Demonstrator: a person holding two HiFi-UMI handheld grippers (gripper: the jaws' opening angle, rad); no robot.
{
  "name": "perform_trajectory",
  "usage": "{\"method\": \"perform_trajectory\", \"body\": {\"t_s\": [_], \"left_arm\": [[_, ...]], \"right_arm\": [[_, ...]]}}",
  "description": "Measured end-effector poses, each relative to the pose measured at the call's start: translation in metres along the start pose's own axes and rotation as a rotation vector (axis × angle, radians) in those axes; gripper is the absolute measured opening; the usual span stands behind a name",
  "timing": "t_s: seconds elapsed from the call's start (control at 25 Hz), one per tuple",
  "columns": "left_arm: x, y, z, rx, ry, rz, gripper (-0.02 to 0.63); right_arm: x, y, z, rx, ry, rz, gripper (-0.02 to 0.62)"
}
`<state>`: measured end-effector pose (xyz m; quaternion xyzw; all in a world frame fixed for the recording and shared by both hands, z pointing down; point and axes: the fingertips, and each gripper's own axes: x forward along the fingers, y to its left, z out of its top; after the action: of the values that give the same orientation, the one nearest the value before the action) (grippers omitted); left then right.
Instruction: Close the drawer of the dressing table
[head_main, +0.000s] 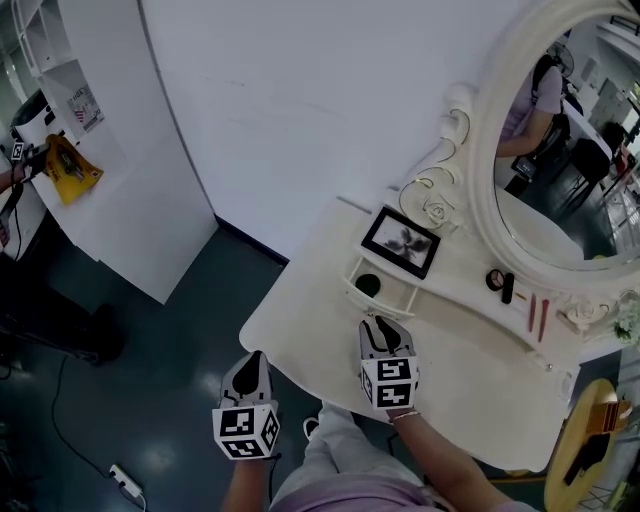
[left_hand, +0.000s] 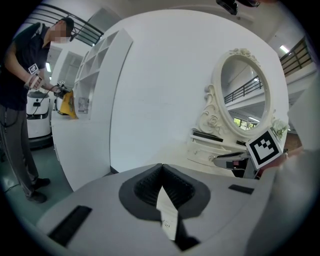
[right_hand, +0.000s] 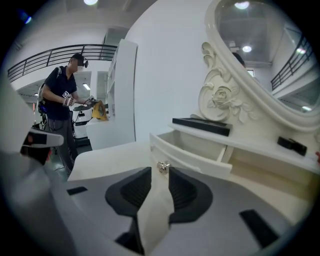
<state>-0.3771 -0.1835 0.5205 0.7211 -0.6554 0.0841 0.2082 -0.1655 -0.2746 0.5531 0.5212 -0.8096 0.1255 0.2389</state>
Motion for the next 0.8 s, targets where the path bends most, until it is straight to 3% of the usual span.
{"method": "perform_trajectory", "body": {"t_s": [0.8], "left_arm": [[0.028, -0.001, -0.007, -0.005, 0.045, -0.01, 0.002]], "right_arm": [[0.016, -0.008, -0.001, 0.0, 0.016, -0.002, 0.08]]}}
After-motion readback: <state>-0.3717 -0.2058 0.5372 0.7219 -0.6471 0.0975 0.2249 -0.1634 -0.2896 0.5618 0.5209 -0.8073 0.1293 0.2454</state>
